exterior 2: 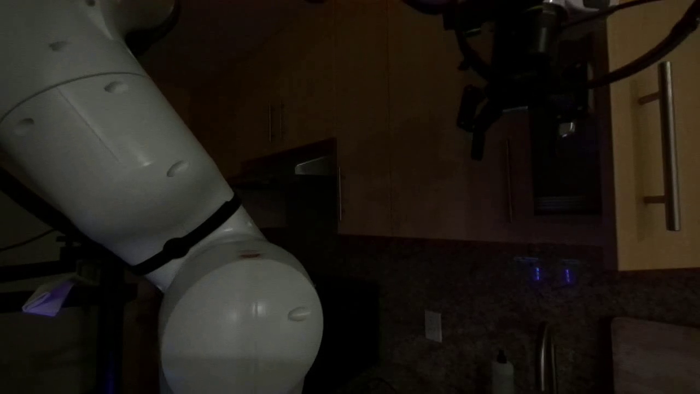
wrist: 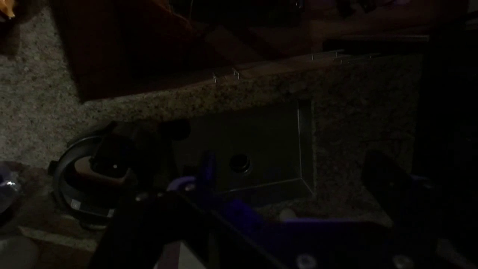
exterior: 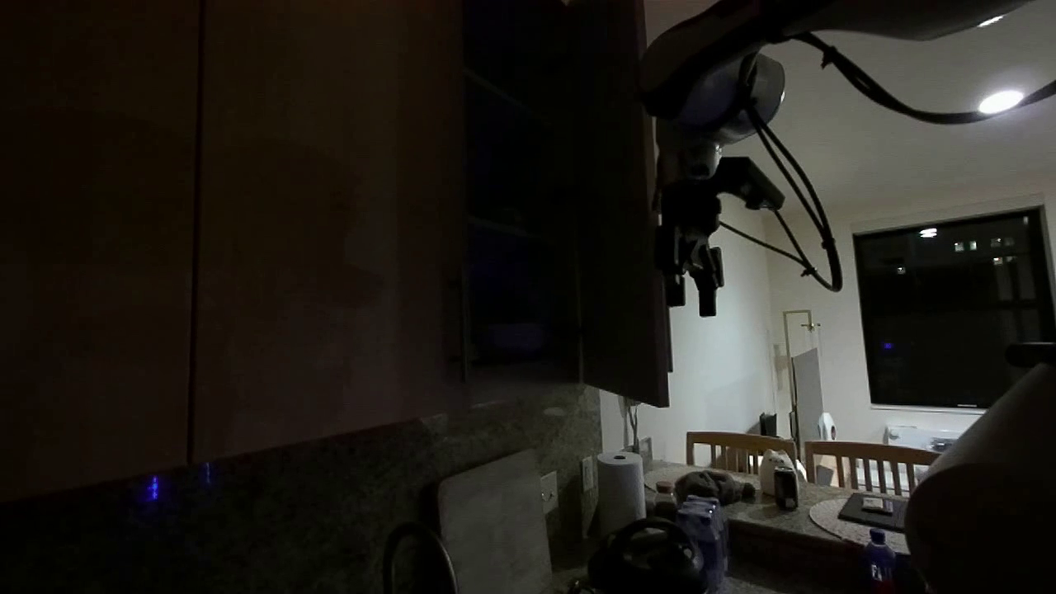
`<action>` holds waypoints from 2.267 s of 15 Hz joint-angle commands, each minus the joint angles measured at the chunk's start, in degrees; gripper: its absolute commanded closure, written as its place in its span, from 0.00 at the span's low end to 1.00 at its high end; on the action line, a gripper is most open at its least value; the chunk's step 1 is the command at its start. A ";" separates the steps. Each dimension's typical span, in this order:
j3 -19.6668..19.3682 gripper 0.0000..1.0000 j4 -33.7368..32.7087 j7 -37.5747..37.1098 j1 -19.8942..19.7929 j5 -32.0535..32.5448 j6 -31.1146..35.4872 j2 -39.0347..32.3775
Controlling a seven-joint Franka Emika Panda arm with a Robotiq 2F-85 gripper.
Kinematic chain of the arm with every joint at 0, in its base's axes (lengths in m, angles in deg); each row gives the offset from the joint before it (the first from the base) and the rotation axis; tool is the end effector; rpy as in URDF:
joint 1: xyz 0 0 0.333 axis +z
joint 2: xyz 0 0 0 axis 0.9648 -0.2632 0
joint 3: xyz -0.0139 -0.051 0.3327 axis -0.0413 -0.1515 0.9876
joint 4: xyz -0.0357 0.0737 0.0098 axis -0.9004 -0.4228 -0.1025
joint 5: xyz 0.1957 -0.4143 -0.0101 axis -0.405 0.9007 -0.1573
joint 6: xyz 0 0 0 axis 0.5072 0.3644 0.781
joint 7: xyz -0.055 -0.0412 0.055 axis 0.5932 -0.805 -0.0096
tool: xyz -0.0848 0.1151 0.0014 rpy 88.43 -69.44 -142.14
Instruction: Open the third cabinet door from the right
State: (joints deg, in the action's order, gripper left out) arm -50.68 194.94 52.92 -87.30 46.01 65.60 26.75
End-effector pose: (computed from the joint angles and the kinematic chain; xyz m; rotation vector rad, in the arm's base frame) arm 0.3568 -0.1648 0.6220 -3.0137 -0.0461 0.0510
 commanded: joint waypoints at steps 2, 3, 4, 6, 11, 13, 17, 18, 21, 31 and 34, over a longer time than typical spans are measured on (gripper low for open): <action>1.17 0.00 -2.15 -6.77 3.93 2.72 -4.15 -2.99; 1.40 0.00 -2.47 -7.50 4.53 2.77 -4.77 -3.53; 1.62 0.00 -3.07 -8.01 5.12 2.73 -5.32 -4.29; 2.49 0.00 -3.55 -9.66 5.97 2.50 -6.05 -4.91; 5.63 0.00 -5.41 -14.94 7.74 2.28 -6.15 -7.33; 6.94 0.00 -5.47 -18.70 7.87 1.81 -3.78 -7.36; 7.58 0.00 -6.21 -29.10 6.78 -1.78 2.93 -7.01; 7.05 0.00 -6.99 -30.98 6.32 -2.30 3.60 -7.54; 5.65 0.00 -9.04 -36.20 4.43 -2.48 5.41 -8.77; 11.17 0.00 -9.30 -65.33 0.24 1.56 13.33 -9.36; 12.34 0.00 -9.24 -74.01 -0.08 4.19 14.10 -8.61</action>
State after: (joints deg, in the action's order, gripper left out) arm -39.81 184.35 -13.59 -85.93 47.54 78.03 16.48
